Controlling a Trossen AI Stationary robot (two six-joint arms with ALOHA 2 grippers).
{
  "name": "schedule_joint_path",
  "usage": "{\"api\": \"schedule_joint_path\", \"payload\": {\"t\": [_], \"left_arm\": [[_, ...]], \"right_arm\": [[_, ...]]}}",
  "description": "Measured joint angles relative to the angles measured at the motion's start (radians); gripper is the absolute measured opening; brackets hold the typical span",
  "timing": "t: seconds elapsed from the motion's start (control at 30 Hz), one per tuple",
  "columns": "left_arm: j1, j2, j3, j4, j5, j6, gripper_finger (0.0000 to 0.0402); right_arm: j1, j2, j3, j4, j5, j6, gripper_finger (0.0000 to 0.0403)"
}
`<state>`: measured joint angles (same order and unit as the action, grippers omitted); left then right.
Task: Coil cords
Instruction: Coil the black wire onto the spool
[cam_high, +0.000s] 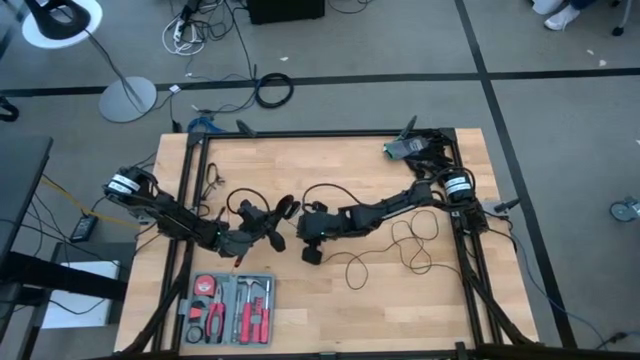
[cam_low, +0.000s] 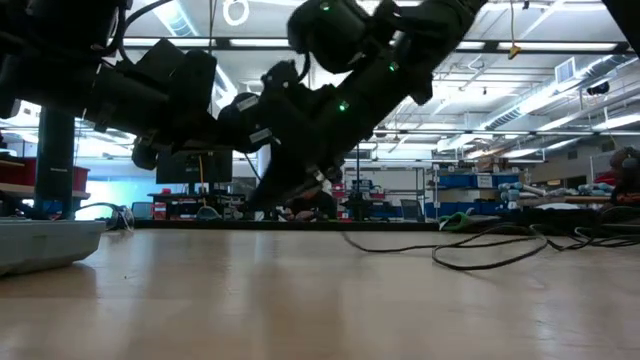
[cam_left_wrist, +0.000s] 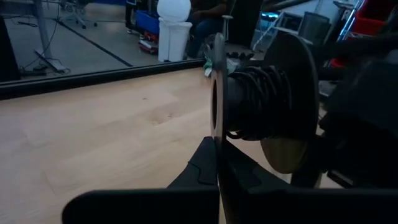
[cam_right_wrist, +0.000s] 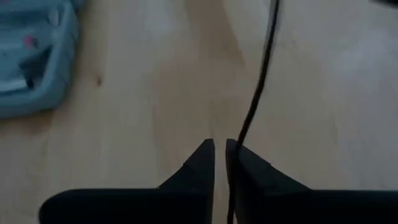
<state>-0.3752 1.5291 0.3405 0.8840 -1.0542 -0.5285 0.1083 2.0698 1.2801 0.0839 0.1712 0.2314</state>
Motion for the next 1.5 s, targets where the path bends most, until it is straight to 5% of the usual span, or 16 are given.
{"api": "schedule_joint_path", "payload": {"t": [0.57,1.2,1.5], "left_arm": [[0.0,0.0,0.0,0.0,0.012,0.0,0.0],[0.0,0.0,0.0,0.002,0.019,0.0,0.0],[0.0,0.0,0.0,0.001,0.019,0.001,0.0]], "right_arm": [[0.028,-0.049,-0.493,0.802,0.02,0.108,0.0061],[0.006,-0.048,-0.532,0.873,0.016,0.134,0.0128],[-0.001,-0.048,-0.532,0.873,0.016,0.131,0.0122]]}}
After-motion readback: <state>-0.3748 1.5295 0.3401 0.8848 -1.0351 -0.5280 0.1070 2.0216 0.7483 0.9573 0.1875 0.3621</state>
